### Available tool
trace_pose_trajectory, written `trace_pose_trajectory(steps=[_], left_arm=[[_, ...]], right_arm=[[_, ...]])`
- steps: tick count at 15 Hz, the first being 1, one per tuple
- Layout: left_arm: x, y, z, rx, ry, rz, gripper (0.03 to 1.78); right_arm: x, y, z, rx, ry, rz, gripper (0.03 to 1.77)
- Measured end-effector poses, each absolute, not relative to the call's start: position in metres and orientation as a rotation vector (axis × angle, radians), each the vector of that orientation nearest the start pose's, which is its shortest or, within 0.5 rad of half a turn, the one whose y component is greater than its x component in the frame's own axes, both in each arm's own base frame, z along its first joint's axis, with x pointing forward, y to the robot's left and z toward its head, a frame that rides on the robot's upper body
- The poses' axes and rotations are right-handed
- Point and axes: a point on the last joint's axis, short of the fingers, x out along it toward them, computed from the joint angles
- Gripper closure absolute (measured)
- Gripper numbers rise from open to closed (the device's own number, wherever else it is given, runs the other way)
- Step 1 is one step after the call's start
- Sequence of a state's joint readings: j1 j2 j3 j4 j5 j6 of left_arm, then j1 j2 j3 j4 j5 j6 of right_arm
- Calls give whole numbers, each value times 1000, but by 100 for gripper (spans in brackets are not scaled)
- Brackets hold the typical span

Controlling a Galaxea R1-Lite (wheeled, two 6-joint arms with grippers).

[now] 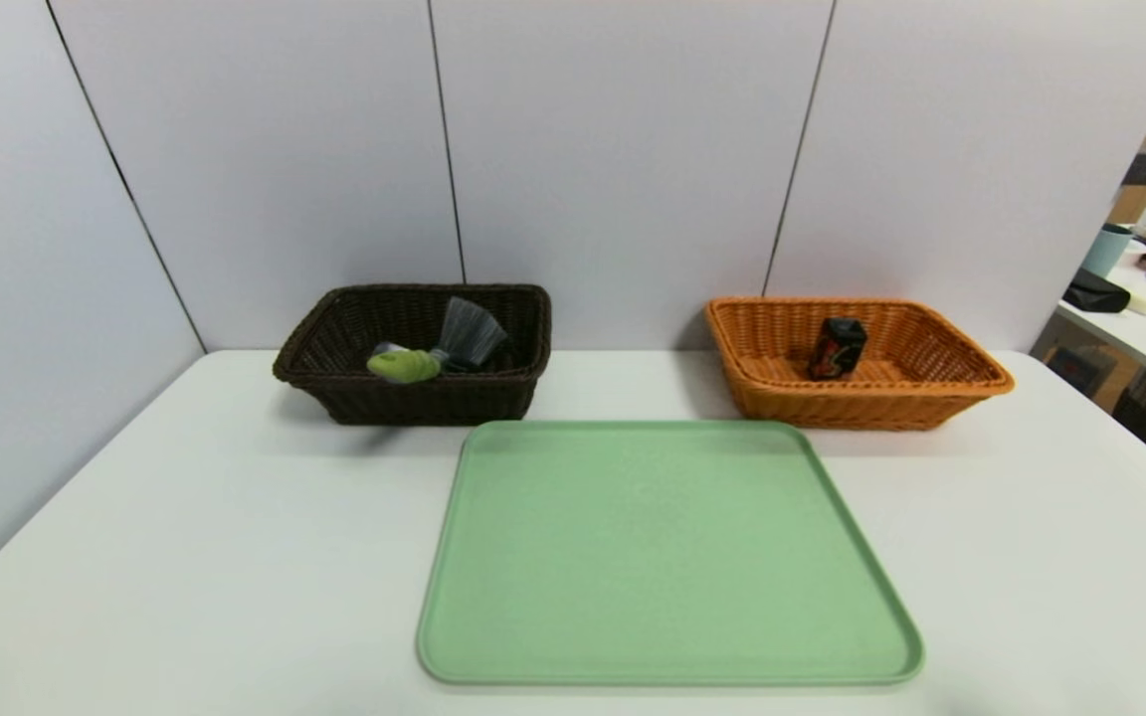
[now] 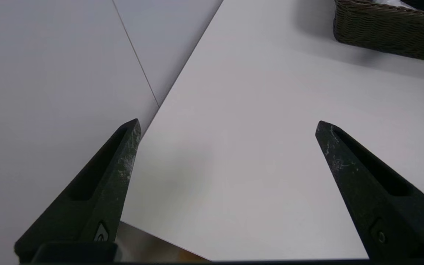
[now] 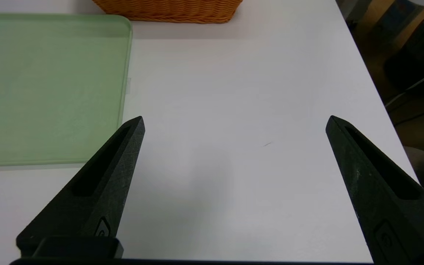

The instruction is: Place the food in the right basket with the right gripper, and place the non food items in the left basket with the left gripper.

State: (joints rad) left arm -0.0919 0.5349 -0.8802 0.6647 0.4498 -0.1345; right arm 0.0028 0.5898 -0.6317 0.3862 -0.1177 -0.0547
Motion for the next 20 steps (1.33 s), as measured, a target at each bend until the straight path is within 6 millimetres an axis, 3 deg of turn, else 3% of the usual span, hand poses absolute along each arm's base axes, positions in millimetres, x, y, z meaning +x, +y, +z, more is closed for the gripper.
trace_pose_trajectory(steps=[6,11,16,20], left_arm=[[-54,12,206,48,142,358,12],[-74,6,183,65,58,228,12],[-79,4,158,91,2,158,12],[-67,4,151,100,-114,148,12]], right_arm=[[-24,-3,201,-79,174,-102,10],[-50,-2,189,-88,50,-64,10],[-71,-1,170,-174,-64,-8,10],[-63,-1,159,-191,-230,-23,10]])
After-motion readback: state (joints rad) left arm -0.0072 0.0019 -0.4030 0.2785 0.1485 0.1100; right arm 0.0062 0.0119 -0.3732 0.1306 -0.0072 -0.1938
